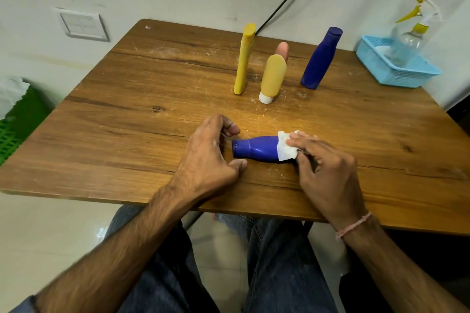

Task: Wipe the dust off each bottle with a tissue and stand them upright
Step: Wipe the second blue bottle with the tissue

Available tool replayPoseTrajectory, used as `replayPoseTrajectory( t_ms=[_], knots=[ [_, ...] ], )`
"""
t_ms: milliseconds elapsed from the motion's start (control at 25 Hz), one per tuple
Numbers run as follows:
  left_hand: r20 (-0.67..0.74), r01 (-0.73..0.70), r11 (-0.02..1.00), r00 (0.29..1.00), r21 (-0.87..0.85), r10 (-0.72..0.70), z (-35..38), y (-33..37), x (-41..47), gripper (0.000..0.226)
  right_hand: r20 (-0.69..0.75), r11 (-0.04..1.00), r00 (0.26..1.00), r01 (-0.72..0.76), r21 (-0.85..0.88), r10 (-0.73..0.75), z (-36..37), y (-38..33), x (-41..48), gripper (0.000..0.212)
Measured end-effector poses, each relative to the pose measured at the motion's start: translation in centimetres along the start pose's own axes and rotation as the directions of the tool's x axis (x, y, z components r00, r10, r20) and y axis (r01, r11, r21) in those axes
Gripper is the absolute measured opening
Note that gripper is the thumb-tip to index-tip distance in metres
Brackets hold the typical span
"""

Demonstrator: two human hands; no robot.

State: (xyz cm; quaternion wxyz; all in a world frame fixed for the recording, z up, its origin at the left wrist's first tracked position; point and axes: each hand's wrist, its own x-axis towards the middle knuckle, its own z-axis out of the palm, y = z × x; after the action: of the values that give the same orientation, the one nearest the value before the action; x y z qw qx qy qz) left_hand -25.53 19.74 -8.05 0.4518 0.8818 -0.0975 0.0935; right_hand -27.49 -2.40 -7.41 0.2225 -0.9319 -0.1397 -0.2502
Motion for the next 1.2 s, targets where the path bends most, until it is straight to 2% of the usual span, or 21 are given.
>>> replayPoseTrajectory(
  t_ms=[160, 280, 400, 480, 600, 720, 800, 920, 1000, 1080, 1200],
  knots=[
    [0.025, 0.073, 0.988, 0.997, 0.139, -0.077, 0.3, 0.2, 0.1, 0.042, 0.014, 1.0, 1.0, 0.01, 0.007, -0.011, -0.3, 0.1, -0.3, 0.037],
    [0.006, 0.122, 0.989, 0.992, 0.085, -0.123, 0.3, 0.4, 0.2, 0.036, 0.033, 0.998, 0.998, -0.044, -0.035, 0.046, 0.0, -0.3, -0.3, 0.044],
    [0.028, 0.148, 0.988, 0.988, 0.052, -0.15, 0.3, 0.6, 0.2, 0.039, 0.053, 0.994, 0.997, -0.053, -0.095, 0.058, 1.5, -1.6, 0.2, 0.041],
    [0.028, 0.147, 0.988, 0.988, 0.048, -0.149, 0.3, 0.7, 0.1, 0.04, 0.081, 0.997, 0.997, -0.01, -0.078, 0.017, 2.9, -3.4, 0.5, 0.041],
    [-0.016, 0.096, 0.995, 0.995, 0.023, -0.096, 0.3, 0.6, -0.1, 0.042, 0.153, 0.991, 0.98, 0.131, -0.011, -0.128, 4.4, -5.8, 0.2, 0.047],
    [-0.023, 0.058, 0.996, 0.998, -0.065, -0.059, 0.1, 0.6, -0.3, 0.064, 0.208, 0.969, 0.947, 0.241, 0.049, -0.246, 3.5, -4.5, 0.2, 0.048],
    [-0.003, 0.09, 0.994, 0.996, -0.064, -0.091, 0.2, 0.6, -0.2, 0.075, 0.206, 0.98, 0.958, 0.198, 0.028, -0.199, 2.1, -2.4, 0.8, 0.045],
    [0.01, 0.102, 0.993, 0.995, -0.062, -0.101, 0.3, 0.5, 0.0, 0.077, 0.149, 0.993, 0.988, 0.044, -0.112, -0.027, 0.4, -0.4, 1.7, 0.041],
    [0.016, 0.09, 0.994, 0.996, -0.057, -0.089, 0.4, 0.4, 0.1, 0.077, 0.131, 0.989, 0.991, -0.013, -0.146, 0.032, 0.7, -0.8, 1.8, 0.04],
    [0.028, 0.079, 0.996, 0.997, -0.05, -0.078, 0.4, 0.3, 0.1, 0.077, 0.137, 0.992, 0.991, 0.021, -0.124, -0.004, 1.8, -2.3, 1.7, 0.041],
    [-0.011, 0.004, 0.996, 1.0, -0.085, -0.005, 0.4, 0.0, 0.0, 0.071, 0.185, 0.984, 0.968, 0.177, -0.026, -0.17, 3.4, -5.1, 1.0, 0.047]
  ],
)
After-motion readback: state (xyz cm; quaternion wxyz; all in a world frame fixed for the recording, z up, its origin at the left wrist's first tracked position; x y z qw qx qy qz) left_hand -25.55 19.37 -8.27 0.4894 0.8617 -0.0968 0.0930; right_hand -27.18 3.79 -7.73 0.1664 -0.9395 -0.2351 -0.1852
